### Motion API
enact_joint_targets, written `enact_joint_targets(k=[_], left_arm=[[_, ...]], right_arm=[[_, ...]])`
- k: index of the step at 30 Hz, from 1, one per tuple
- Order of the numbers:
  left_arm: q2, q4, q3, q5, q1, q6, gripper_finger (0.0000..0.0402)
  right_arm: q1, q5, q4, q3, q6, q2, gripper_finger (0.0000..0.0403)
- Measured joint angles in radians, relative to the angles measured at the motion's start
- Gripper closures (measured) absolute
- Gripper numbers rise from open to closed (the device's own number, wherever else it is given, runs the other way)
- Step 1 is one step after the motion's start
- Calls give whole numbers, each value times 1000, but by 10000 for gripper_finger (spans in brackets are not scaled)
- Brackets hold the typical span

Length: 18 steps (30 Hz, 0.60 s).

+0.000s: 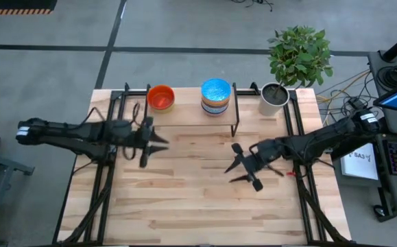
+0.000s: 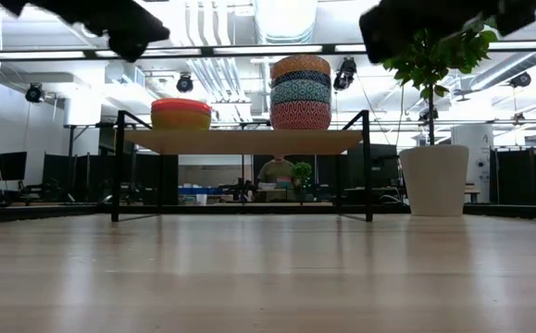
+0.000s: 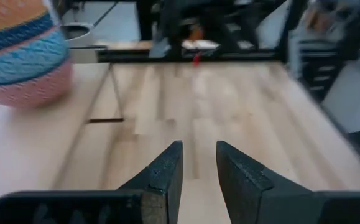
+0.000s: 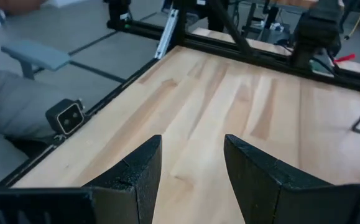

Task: Place and stack bowls onto a shelf
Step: Return to Home Position

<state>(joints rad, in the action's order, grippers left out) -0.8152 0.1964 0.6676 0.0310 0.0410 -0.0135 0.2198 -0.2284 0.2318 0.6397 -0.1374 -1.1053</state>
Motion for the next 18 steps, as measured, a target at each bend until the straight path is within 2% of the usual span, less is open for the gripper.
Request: enact_joint_targets(k=[3, 8, 12, 18], left_arm=[[94, -106, -123, 4, 54, -41, 322], [245, -214, -289, 11, 54, -82, 322], [363, -223, -366, 11, 54, -91, 324], [544, -220, -466, -14, 54, -114, 325]], right_arm=[[-90, -82, 27, -40, 12, 26, 239], [-220, -170, 41, -118, 14, 67, 239], [-276, -196, 44, -183, 46, 121, 239], [-303, -200, 60, -263, 48, 237, 239]])
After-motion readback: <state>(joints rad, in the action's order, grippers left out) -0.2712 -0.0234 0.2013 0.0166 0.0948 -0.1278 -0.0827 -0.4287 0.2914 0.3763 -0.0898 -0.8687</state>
